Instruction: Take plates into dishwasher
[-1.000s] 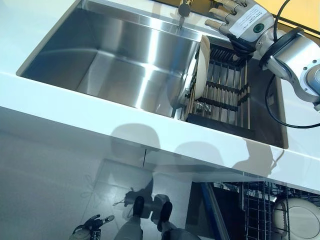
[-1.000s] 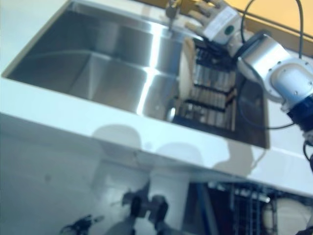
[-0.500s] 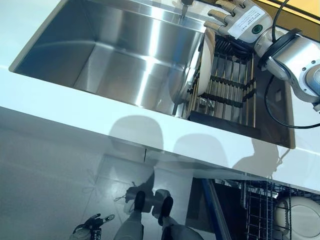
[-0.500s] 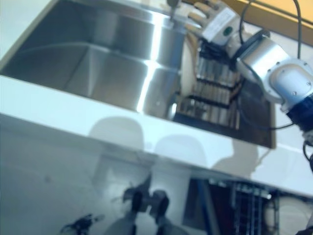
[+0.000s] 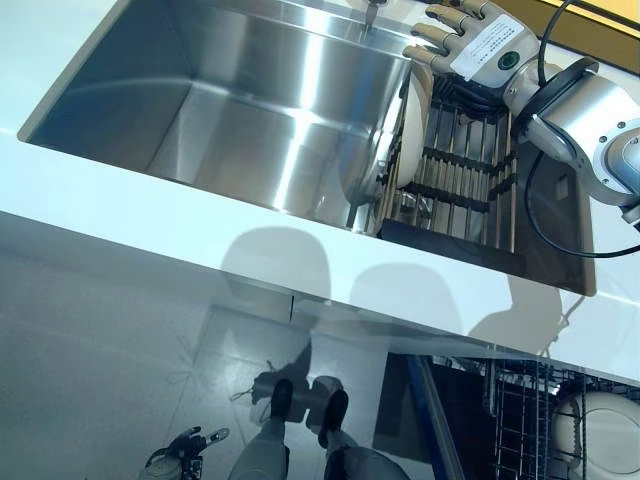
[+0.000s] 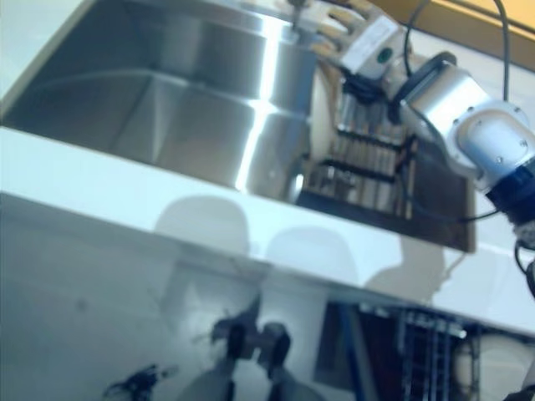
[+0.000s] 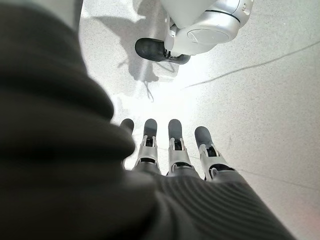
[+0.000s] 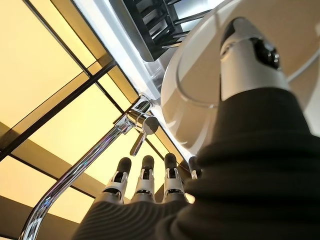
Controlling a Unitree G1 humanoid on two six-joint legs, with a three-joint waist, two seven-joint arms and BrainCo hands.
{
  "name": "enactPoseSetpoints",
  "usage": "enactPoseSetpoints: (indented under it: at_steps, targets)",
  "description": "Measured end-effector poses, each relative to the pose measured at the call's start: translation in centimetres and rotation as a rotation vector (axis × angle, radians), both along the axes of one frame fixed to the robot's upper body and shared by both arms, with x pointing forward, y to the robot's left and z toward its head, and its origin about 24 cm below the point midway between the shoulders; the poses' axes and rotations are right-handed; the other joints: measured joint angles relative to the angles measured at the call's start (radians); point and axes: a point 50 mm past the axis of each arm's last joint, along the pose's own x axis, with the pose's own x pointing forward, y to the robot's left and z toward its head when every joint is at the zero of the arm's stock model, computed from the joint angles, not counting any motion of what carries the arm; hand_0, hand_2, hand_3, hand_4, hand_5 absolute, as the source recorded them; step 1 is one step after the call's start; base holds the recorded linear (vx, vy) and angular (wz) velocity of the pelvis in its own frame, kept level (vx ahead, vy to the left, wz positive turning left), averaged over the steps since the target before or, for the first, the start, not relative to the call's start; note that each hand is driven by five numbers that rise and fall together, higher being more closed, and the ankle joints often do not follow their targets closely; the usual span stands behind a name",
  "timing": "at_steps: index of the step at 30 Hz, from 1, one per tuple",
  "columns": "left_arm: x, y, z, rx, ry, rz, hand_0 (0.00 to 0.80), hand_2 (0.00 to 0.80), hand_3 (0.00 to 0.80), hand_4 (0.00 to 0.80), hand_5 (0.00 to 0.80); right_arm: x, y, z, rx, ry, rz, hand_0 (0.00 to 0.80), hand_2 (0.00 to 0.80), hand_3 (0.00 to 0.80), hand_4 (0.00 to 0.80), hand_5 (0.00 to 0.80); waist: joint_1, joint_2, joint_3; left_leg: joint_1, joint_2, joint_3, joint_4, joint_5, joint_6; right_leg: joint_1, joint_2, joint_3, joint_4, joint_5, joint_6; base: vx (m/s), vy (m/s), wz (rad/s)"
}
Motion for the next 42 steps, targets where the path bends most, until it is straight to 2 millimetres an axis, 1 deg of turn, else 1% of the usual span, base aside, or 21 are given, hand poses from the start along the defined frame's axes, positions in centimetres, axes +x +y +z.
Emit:
enactPoseSetpoints:
  at_steps: [4, 9, 24, 29, 33, 38, 42]
  targets:
    - [0.0, 0.0, 0.0, 0.000, -0.001, 0.000, 0.000, 0.000, 0.000, 0.000, 0.000, -0.1, 0.2, 0.0, -0.004, 0.001, 0.009, 0.000, 0.000, 0.000, 0.000, 0.000, 0.000, 0.000, 0.000, -0.001, 0.000, 0.000, 0.000, 0.000, 0.000, -0.001, 0.000, 0.000, 0.000, 0.000, 0.000, 0.000, 0.000, 0.00]
    - [0.0, 0.0, 0.0, -0.001, 0.000, 0.000, 0.000, 0.000, 0.000, 0.000, 0.000, -0.4, 1.0, -0.1, -0.014, 0.002, 0.038, 0.000, 0.000, 0.000, 0.000, 0.000, 0.001, 0.000, 0.000, -0.001, 0.000, -0.002, 0.000, 0.000, 0.000, -0.001, 0.000, -0.001, 0.000, 0.000, 0.000, 0.000, 0.000, 0.00]
    - [0.0, 0.0, 0.0, -0.002, -0.001, 0.002, 0.000, 0.000, 0.000, 0.000, 0.000, -0.2, 1.7, -0.4, -0.035, 0.028, 0.034, 0.000, 0.000, 0.000, 0.000, 0.000, 0.006, 0.000, 0.001, -0.009, 0.000, -0.007, 0.001, 0.001, -0.001, -0.007, 0.000, -0.005, 0.000, 0.000, 0.000, 0.000, 0.000, 0.00]
    - [0.0, 0.0, 0.0, -0.014, -0.005, 0.020, 0.000, 0.000, 0.000, 0.000, 0.000, -0.5, 2.4, -0.5, -0.048, 0.030, 0.059, 0.000, 0.000, 0.000, 0.000, 0.000, 0.007, -0.002, 0.002, -0.010, 0.000, -0.008, 0.001, 0.001, -0.001, -0.007, 0.001, -0.005, 0.000, 0.000, 0.000, 0.000, 0.000, 0.00]
    - [0.0, -0.1, 0.0, -0.018, -0.007, 0.026, 0.000, 0.000, 0.000, 0.000, 0.000, -0.5, 2.5, -0.6, -0.059, 0.040, 0.046, 0.000, 0.000, 0.000, 0.000, 0.000, 0.009, -0.008, 0.007, -0.010, 0.000, -0.009, 0.001, 0.003, -0.002, -0.007, 0.001, -0.006, 0.000, 0.000, 0.000, 0.000, 0.000, 0.00]
    - [0.0, -0.1, 0.0, -0.024, -0.010, 0.032, 0.000, 0.000, 0.000, 0.000, 0.000, -0.4, 2.6, -1.0, -0.109, 0.055, 0.022, 0.000, 0.000, 0.000, 0.000, 0.000, 0.023, -0.008, 0.007, -0.011, 0.000, -0.011, 0.001, 0.003, -0.002, -0.007, 0.001, -0.007, 0.000, 0.000, 0.000, 0.000, 0.000, 0.00]
    - [0.0, -0.1, 0.0, -0.023, -0.010, 0.033, 0.000, 0.000, 0.000, 0.000, 0.000, -0.2, 2.6, -1.3, -0.143, 0.091, -0.009, 0.000, 0.000, 0.000, 0.000, 0.000, 0.026, -0.013, 0.010, -0.011, 0.000, -0.012, 0.001, 0.003, -0.002, -0.007, 0.001, -0.008, 0.000, 0.000, 0.000, 0.000, 0.000, 0.00]
